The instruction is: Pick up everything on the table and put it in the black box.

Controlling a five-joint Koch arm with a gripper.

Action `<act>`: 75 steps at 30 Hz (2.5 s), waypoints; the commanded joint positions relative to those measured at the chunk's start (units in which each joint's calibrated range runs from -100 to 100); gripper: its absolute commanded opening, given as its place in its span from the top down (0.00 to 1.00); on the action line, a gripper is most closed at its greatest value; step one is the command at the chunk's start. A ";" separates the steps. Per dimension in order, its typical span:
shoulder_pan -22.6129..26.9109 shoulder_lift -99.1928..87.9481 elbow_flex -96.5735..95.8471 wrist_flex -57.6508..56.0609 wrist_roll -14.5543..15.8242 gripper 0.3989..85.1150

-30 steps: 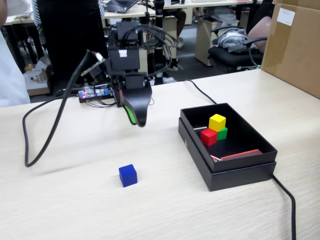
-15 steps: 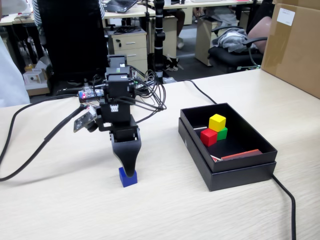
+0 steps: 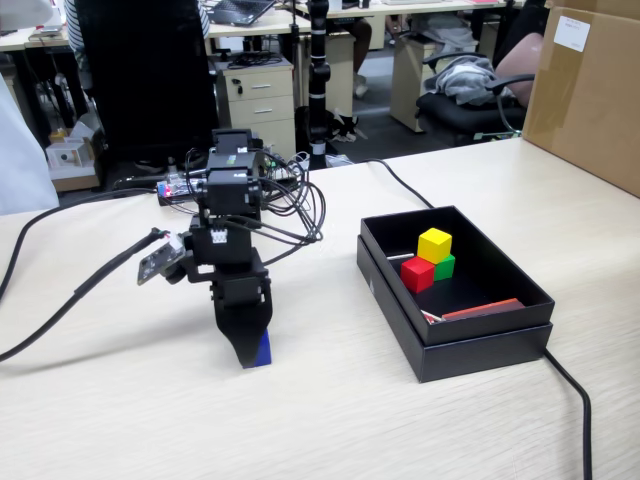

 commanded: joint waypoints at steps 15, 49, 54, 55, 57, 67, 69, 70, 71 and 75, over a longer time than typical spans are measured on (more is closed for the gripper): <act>6.40 -42.67 -6.34 -1.58 2.44 0.94; 22.86 -23.97 -14.32 -1.76 14.36 0.54; 21.59 -30.62 -14.41 -2.88 14.11 0.54; 21.10 -33.95 -15.32 -3.05 13.97 0.54; 19.68 -42.90 -18.03 -3.05 13.24 0.54; 7.96 -82.83 -45.60 2.30 5.71 0.42; 6.98 -88.34 -53.85 4.12 5.13 0.41; 6.69 -91.32 -59.20 6.80 4.88 0.41; 6.45 -94.53 -65.09 10.34 4.69 0.41; 5.91 -106.93 -86.76 25.03 4.44 0.42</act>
